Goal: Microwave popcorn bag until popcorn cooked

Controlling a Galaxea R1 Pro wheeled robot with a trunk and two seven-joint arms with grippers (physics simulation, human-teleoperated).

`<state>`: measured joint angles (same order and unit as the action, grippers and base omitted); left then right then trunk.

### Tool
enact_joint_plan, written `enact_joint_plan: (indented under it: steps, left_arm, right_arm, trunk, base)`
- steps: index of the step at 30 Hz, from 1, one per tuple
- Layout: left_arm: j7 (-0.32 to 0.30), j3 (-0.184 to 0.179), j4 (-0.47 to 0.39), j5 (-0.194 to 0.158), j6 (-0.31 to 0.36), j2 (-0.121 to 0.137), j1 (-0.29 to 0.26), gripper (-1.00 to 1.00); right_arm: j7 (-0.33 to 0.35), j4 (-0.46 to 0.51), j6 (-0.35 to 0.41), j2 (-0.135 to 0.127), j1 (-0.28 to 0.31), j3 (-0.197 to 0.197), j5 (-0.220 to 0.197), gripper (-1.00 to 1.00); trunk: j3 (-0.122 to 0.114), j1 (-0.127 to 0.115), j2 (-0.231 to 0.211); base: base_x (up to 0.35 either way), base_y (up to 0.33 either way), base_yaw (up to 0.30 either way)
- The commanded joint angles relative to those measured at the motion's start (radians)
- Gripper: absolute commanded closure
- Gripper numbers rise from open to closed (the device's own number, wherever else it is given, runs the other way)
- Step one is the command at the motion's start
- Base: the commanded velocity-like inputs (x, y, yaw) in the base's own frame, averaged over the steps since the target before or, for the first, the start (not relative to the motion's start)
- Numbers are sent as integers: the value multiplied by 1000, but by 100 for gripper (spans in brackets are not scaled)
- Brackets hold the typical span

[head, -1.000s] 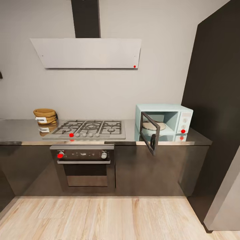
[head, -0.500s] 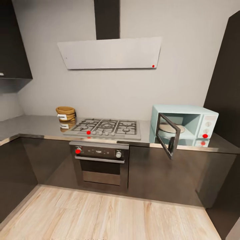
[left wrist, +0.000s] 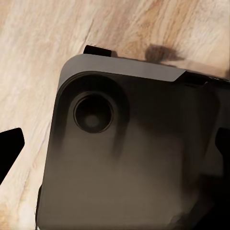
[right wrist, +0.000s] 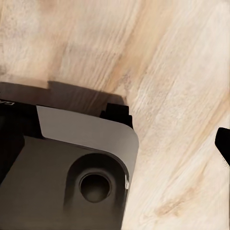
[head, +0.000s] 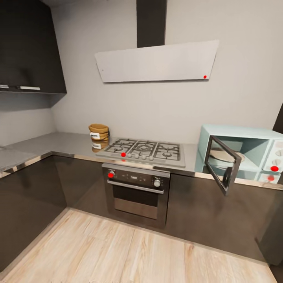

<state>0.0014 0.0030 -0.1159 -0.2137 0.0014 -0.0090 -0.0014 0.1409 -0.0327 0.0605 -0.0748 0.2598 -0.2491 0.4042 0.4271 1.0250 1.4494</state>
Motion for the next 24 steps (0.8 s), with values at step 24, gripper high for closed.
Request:
enact_joint_plan:
  steps: [24]
  left_arm:
    - [0, 0, -4, -7, 0, 0, 0, -100]
  right_arm:
    - [2, -1, -1, -1, -4, -8, 9, -100]
  trunk:
    - [1, 0, 1]
  base:
    - [0, 0, 300]
